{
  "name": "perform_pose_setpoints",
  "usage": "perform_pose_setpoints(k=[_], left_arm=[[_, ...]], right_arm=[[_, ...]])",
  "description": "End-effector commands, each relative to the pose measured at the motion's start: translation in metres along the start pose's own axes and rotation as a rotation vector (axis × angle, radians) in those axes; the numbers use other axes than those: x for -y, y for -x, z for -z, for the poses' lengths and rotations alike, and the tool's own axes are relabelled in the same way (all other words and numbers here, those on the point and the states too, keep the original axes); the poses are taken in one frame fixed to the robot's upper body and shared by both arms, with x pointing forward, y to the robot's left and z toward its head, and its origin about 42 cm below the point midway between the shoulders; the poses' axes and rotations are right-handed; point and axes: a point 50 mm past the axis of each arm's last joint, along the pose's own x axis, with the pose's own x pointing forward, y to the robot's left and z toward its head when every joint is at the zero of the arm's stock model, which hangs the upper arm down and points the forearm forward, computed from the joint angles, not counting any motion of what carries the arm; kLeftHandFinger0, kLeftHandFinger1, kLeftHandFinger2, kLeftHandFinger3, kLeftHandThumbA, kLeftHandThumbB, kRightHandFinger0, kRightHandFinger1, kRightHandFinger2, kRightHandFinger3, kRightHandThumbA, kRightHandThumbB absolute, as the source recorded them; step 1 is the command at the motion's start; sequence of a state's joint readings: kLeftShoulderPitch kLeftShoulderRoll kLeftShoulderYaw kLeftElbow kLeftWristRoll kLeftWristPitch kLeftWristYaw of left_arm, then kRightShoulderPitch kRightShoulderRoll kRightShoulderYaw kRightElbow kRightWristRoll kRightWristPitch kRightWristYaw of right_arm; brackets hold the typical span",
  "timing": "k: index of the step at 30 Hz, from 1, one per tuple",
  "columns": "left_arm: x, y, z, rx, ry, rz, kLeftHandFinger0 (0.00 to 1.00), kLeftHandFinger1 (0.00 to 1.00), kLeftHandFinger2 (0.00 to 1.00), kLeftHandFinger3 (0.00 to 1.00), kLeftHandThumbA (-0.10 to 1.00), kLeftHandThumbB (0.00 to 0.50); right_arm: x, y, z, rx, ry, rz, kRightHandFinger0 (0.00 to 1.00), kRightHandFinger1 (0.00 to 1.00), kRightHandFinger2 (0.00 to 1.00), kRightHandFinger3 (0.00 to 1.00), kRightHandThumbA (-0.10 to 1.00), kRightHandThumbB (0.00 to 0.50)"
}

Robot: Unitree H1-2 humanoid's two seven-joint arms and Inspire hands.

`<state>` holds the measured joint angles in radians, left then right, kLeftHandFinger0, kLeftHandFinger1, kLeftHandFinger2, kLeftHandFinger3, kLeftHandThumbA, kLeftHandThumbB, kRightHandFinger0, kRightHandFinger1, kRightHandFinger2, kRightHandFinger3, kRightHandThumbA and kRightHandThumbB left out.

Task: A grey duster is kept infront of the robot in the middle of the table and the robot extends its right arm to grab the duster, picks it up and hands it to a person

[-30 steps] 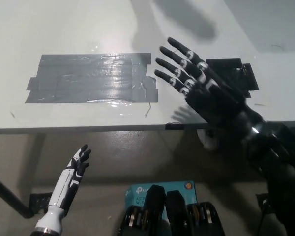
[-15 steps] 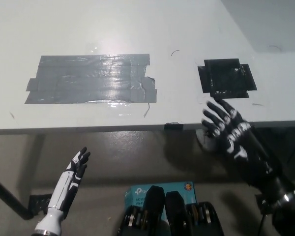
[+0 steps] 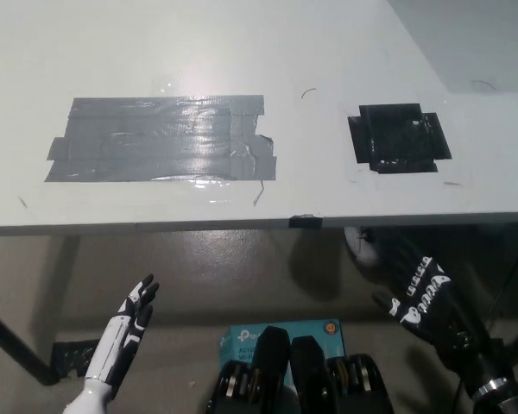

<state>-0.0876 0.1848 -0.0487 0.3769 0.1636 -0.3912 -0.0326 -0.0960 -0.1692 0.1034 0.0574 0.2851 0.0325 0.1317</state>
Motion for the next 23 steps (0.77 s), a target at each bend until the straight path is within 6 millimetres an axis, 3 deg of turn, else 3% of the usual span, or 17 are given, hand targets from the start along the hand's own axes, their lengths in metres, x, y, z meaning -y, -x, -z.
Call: perform_pose_setpoints(k=[1, 6, 23], left_arm=[[-0.0115, -0.0024, -0.0129, 0.096, -0.054, -0.048, 1.00, 1.00, 1.00, 1.00, 1.00, 0.353], [-0.0111, -0.0026, -0.0134, 0.090, -0.037, -0.052, 1.00, 1.00, 1.00, 1.00, 1.00, 0.375], [-0.0122, -0.0048, -0.0149, 0.112, -0.012, -0.066, 1.00, 1.00, 1.00, 1.00, 1.00, 0.378]], right_arm=[[0.0015, -0.0090, -0.0140, 0.212, 0.298, 0.004, 1.00, 1.00, 1.00, 1.00, 1.00, 0.354], [0.0019, -0.0112, -0.0129, 0.203, 0.336, -0.001, 1.00, 1.00, 1.00, 1.00, 1.00, 0.392], [-0.0010, -0.0178, -0.0106, 0.199, 0.407, -0.032, 1.00, 1.00, 1.00, 1.00, 1.00, 0.425]])
